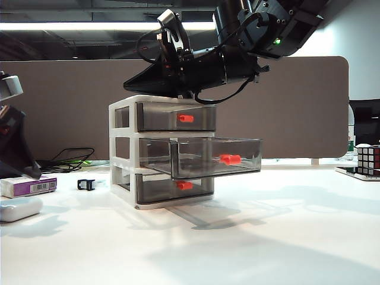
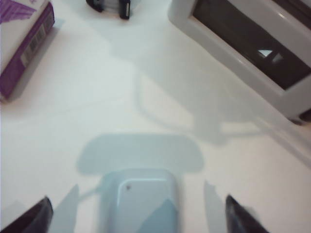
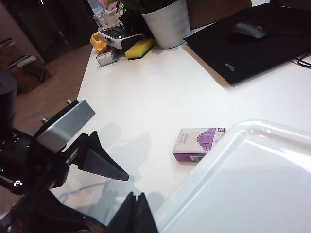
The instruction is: Open the second layer of the drawer on the table, pick up the earphone case on the table and put it in, and finally close the drawer.
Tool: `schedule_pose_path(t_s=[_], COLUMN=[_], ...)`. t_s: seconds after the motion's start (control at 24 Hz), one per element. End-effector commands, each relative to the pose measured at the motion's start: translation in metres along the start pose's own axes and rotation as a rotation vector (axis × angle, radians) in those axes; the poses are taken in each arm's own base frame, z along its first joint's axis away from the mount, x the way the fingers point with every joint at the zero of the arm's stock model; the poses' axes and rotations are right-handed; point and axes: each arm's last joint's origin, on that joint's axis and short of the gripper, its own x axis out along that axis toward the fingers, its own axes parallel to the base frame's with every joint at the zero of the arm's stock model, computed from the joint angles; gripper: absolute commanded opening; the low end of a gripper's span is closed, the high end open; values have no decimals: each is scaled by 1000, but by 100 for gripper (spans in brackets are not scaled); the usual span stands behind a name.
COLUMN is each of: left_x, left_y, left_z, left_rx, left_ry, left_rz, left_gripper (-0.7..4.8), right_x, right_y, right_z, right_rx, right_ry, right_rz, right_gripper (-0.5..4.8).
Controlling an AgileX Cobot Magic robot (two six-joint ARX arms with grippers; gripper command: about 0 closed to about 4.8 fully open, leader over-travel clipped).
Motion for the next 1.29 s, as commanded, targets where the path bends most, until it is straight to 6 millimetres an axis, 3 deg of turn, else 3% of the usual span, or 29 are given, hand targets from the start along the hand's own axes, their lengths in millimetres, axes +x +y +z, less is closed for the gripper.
schedule_pose_path(t_s=[0.04,0.38,0.63,0.75,0.92,1.04,1.29], left_x=[3,5,15,22,26,26,26], left_y=[1,1,-2,-9,-11,-10,-10], left_z=[1,1,-6,-9,-11,-10,-9], left_rx=[4,33,55,104,116,118,122], left_ry=[-6,1,56,89,107,100,84], left_rz=[-2,-5,-31,-42,10,35,40], left_gripper=[479,479,479,479,479,479,479], right_x=[3,-1,-16,-23,-27,-31,-37], right_y=[-6,1,28,37,45,51,56], right_z=[-25,-7,30,39,36,23,3], right_rx=[159,97,22,17,60,27,81], right_ry=[105,33,-49,-53,19,145,333], right_rz=[-24,52,113,148,171,32,-49], right_gripper=[-5,-5,-5,-5,-5,-5,-5])
